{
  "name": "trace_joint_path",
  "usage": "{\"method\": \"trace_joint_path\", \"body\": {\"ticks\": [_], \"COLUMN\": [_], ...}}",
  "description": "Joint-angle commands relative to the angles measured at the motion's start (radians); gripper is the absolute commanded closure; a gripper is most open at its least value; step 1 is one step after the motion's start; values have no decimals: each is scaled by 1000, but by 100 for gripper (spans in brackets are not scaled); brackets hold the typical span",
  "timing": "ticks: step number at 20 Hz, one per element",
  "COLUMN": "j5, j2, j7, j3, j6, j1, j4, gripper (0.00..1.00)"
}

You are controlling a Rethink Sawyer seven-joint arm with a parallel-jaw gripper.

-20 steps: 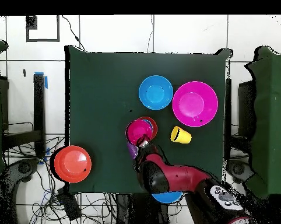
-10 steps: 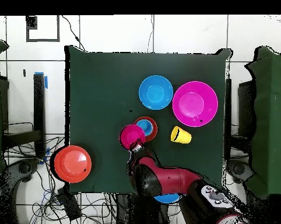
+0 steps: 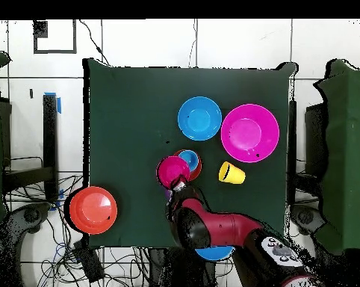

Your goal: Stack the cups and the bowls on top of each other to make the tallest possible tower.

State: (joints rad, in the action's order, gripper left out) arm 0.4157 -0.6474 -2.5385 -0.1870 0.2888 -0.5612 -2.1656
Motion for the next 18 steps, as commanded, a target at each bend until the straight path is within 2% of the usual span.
{"method": "trace_joint_path", "body": {"ticks": [1,10,18], "j5": [8,-24,-37], "j2": [5,-19,-30], "j7": [-41,-60,-68], "j3": [-38,-60,-34], "j6": [-49,-97,-86], "j1": [15,12,38], "j4": [77,52,43], "gripper": [100,100,100]}}
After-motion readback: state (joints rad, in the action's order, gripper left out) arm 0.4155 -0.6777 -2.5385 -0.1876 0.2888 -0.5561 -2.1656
